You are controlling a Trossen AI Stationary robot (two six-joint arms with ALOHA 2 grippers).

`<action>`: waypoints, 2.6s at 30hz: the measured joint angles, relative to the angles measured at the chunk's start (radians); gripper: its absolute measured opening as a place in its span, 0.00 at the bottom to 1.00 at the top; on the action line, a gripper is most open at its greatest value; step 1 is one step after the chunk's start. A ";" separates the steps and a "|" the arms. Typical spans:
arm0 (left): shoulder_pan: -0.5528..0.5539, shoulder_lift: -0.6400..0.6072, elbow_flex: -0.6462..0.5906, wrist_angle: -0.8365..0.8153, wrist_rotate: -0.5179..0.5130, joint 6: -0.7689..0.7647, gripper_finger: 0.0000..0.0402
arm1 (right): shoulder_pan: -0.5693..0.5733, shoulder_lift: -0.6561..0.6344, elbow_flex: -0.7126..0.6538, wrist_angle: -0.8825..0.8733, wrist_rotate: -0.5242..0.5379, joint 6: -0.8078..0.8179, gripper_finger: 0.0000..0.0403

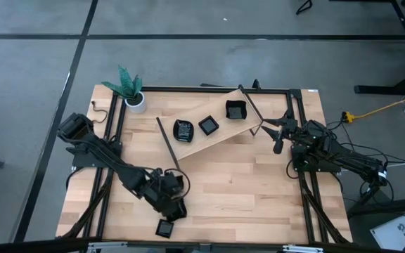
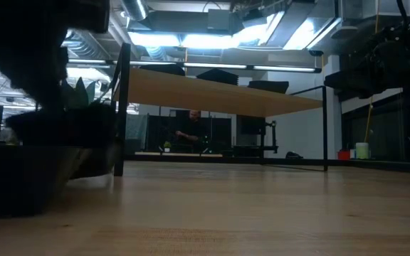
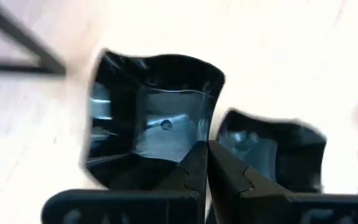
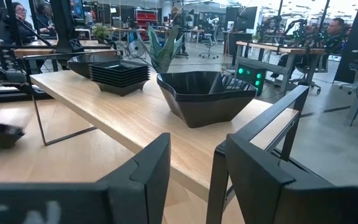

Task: Pick & Place Mini shaped plates
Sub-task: Stack the black distorted square plate on top of the black distorted square plate on the shelf

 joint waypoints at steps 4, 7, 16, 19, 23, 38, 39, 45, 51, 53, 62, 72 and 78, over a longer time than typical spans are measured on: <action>0.000 -0.035 0.000 0.042 -0.064 0.055 0.01 | 0.000 0.000 0.000 0.000 0.000 0.000 0.38; 0.003 -0.053 0.000 0.076 -0.087 0.105 0.01 | 0.000 0.000 0.000 0.000 0.000 0.000 0.38; 0.059 -0.072 0.000 0.216 -0.072 0.333 0.01 | 0.000 0.000 0.000 0.000 0.000 0.000 0.38; 0.096 -0.072 0.000 0.273 -0.030 0.428 0.01 | 0.000 0.000 0.000 0.000 0.000 0.000 0.38; 0.152 -0.072 0.000 0.353 0.046 0.564 0.01 | 0.000 0.000 0.000 0.000 0.000 0.000 0.38; 0.436 -0.072 0.000 0.610 0.432 0.965 0.01 | 0.000 0.000 0.000 0.000 0.000 0.000 0.38; 0.458 -0.072 0.000 0.621 0.448 0.978 0.01 | 0.000 0.000 0.000 0.000 0.000 0.000 0.38; 0.570 -0.072 0.016 0.694 0.541 1.042 0.01 | 0.000 0.000 0.000 0.000 0.000 0.000 0.38; 0.626 -0.072 0.101 0.715 0.550 1.104 0.01 | 0.000 0.000 0.000 0.000 0.000 0.000 0.38; 0.642 -0.072 0.130 0.715 0.546 1.123 0.01 | 0.000 0.000 0.000 0.000 0.000 0.000 0.38; 0.731 -0.072 0.207 0.709 0.318 1.132 0.01 | 0.000 0.000 0.000 0.000 0.000 0.000 0.38; 0.815 -0.030 0.212 0.761 0.207 1.057 0.01 | 0.000 0.000 0.000 0.000 0.000 0.000 0.38; 0.807 0.056 0.210 0.849 0.167 1.044 0.01 | 0.000 0.000 0.000 0.000 0.000 0.000 0.38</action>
